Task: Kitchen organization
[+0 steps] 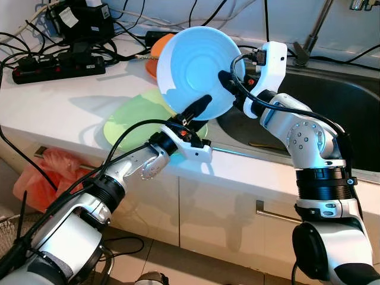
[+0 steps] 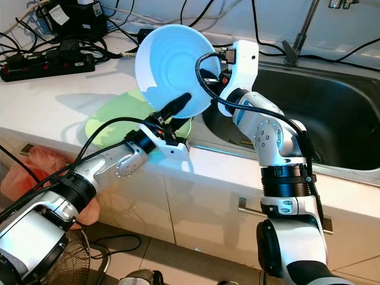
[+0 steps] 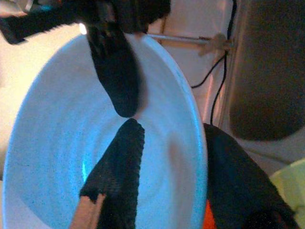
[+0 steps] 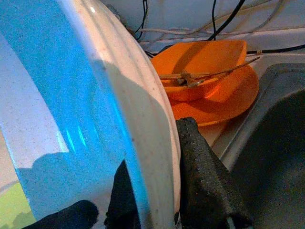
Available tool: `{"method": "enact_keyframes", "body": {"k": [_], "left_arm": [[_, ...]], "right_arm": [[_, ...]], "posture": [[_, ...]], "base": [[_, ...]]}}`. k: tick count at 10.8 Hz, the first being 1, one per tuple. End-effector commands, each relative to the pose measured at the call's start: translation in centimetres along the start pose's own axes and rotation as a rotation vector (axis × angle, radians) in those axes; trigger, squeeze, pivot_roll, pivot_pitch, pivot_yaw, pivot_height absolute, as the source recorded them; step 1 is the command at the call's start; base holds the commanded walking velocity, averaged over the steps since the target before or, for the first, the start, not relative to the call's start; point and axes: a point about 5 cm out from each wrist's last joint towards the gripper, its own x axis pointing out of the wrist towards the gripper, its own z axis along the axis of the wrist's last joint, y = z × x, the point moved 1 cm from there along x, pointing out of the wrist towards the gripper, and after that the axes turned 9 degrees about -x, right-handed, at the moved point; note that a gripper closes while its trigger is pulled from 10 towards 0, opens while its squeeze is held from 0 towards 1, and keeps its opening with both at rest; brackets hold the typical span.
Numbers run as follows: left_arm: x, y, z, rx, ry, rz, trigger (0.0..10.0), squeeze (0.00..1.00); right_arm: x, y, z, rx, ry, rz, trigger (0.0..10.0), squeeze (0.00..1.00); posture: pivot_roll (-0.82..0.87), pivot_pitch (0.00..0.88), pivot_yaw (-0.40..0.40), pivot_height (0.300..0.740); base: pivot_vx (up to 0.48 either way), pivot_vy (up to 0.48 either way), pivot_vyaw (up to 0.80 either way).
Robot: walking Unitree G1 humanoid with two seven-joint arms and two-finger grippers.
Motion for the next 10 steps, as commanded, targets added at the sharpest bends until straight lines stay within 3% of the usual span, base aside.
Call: {"method": "enact_keyframes", "body": {"k": [1, 5, 10], "left_arm": [[1.0, 1.8, 1.6, -0.057, -0.098, 0.109, 10.0, 1.0], [0.7, 1.7, 1.8, -0.165, -0.074, 0.156, 10.0, 1.0], [0.3, 3.7, 2.3, -0.353, -0.069, 0.213, 10.0, 1.0]], "right_arm": [[-0.1, -0.6, -0.4, 0.009, 0.009, -0.045, 0.0, 0.0], [0.0, -2.1, 0.3, 0.021, -0.059, -0.181, 0.0, 0.0], [-1.0, -5.7, 0.0, -0.099, -0.092, -0.434, 0.0, 0.0]], "posture": [[0.19, 0.047, 0.011, 0.74], [0.19, 0.046, 0.013, 0.74], [0.2, 0.04, 0.021, 0.74]], "base": [[0.0, 0.0, 0.0], [0.0, 0.0, 0.0], [0.0, 0.0, 0.0]]}}
